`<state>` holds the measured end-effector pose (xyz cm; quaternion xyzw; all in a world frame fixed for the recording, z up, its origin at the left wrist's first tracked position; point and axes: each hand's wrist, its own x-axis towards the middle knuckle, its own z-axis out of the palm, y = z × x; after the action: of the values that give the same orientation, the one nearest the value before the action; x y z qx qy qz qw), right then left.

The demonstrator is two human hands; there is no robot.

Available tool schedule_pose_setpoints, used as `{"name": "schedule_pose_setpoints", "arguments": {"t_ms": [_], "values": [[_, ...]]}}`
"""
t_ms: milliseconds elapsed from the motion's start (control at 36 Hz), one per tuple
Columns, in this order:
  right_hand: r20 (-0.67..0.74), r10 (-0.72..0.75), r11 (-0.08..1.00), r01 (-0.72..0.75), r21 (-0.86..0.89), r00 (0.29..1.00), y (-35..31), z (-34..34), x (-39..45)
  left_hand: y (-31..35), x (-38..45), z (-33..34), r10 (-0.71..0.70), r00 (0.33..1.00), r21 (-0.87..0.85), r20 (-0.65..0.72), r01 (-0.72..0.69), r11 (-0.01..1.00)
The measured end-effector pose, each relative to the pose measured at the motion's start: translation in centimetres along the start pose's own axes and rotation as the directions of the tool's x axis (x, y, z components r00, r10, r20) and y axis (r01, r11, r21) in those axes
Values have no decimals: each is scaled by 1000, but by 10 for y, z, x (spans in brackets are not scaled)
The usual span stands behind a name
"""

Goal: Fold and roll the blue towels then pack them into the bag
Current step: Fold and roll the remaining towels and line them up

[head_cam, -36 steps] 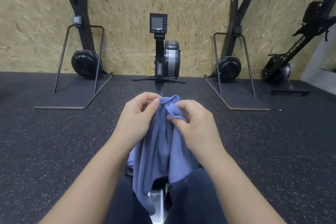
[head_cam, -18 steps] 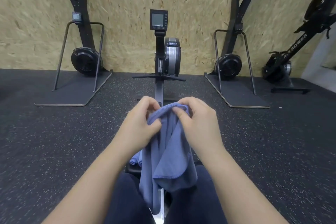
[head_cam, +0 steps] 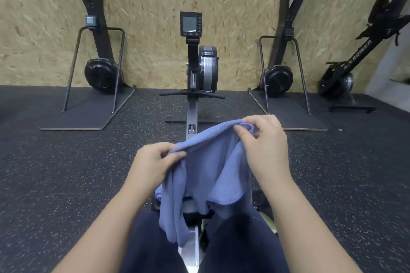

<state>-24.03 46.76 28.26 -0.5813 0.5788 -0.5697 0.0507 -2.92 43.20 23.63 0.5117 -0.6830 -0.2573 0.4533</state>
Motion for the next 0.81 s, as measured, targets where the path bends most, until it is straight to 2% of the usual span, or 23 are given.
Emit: {"name": "schedule_pose_setpoints", "arguments": {"t_ms": [194, 306, 417, 556, 667, 750, 806], "values": [[176, 40, 996, -24, -90, 984, -4, 1, -5, 16, 6, -6, 31, 999, -107, -20, -33, 994], [297, 62, 997, -70, 14, 953, -21, 6, -15, 29, 7, -6, 63, 998, -185, -26, -67, 981], [351, -30, 997, 2, 78, 936, -35, 17, -24, 44, 8, -3, 96, 992, -220, -83, -112, 969], [308, -118, 982, 65, 176, 944, -43, 25, -27, 49, 7, -4, 125, 992, -278, -32, -129, 952], [265, -101, 965, 30, 261, 959, -42, 23, -24, 51, 1, -5, 154, 988, -315, -10, -150, 937], [256, -109, 962, 37, 270, 961, -42, 21, -23, 47, -3, -7, 154, 987, -414, 56, -117, 903], [241, -105, 960, 35, 279, 965, -42, 20, -22, 43, -4, -8, 175, 980, -407, 93, -123, 905]]}}
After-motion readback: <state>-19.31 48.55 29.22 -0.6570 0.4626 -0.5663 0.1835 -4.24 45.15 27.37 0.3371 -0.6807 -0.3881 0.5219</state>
